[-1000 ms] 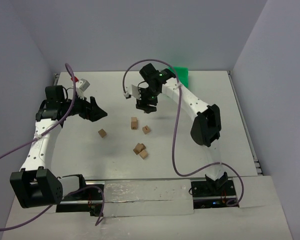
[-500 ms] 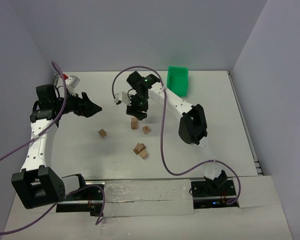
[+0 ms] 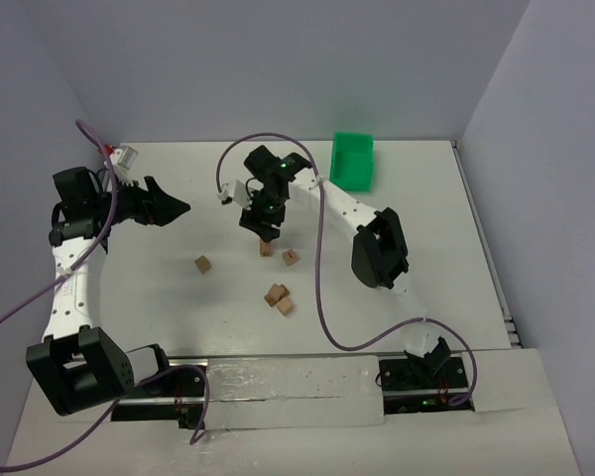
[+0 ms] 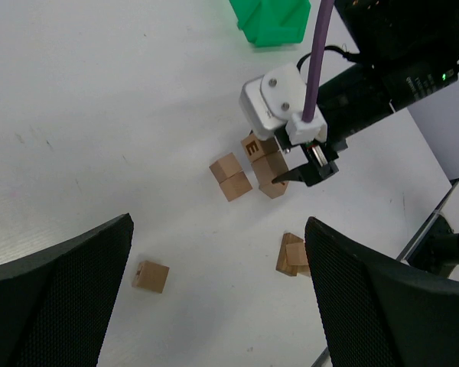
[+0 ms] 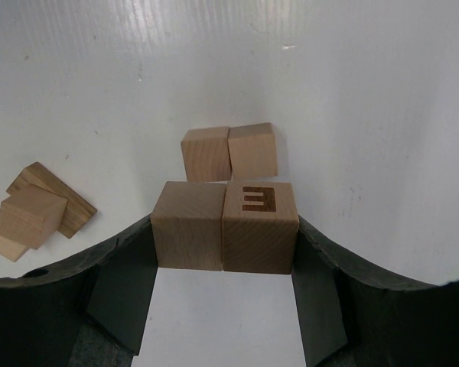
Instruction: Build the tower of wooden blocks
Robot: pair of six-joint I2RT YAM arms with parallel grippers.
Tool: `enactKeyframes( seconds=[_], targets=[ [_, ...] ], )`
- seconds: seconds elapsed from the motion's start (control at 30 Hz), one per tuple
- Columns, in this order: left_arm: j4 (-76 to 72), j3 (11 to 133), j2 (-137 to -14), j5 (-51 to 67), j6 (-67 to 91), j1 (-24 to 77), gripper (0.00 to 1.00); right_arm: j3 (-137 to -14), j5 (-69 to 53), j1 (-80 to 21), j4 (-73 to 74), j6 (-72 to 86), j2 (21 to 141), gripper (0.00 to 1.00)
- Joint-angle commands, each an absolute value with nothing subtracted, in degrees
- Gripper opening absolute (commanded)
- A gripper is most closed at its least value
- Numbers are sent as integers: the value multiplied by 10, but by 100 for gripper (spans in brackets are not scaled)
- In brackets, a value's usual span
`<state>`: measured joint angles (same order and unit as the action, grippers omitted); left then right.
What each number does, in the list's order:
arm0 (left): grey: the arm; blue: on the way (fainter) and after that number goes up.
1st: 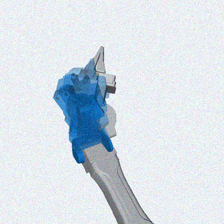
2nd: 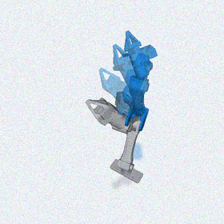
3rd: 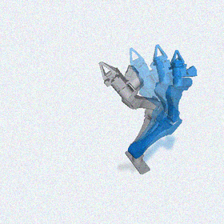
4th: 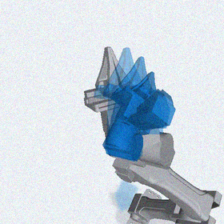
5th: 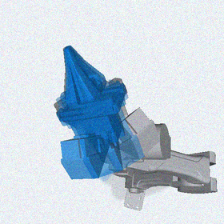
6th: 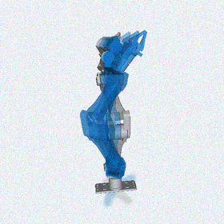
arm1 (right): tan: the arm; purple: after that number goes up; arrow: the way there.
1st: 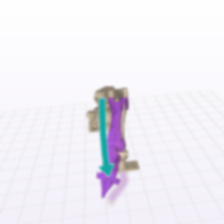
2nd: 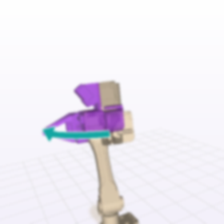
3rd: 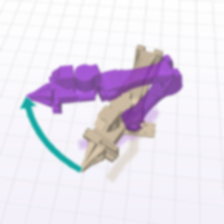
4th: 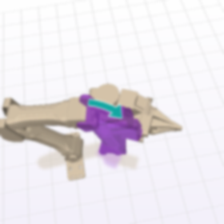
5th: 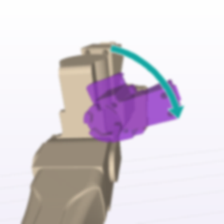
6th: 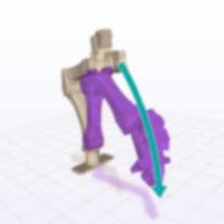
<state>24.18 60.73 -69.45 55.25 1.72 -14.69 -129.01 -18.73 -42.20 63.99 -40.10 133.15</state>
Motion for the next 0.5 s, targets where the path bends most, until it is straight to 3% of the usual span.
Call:
enactKeyframes(
  seconds=[0.0, 0.47],
  targets=[
    [205, 612, -698, 583, 36, -161, 99, -1286, -191, -437, 620, -415, 1338, 7],
    [197, 606, -699, 596, 44, -175, 99, -1289, -161, -441, 617, -437, 1372, 9]
  ],
)
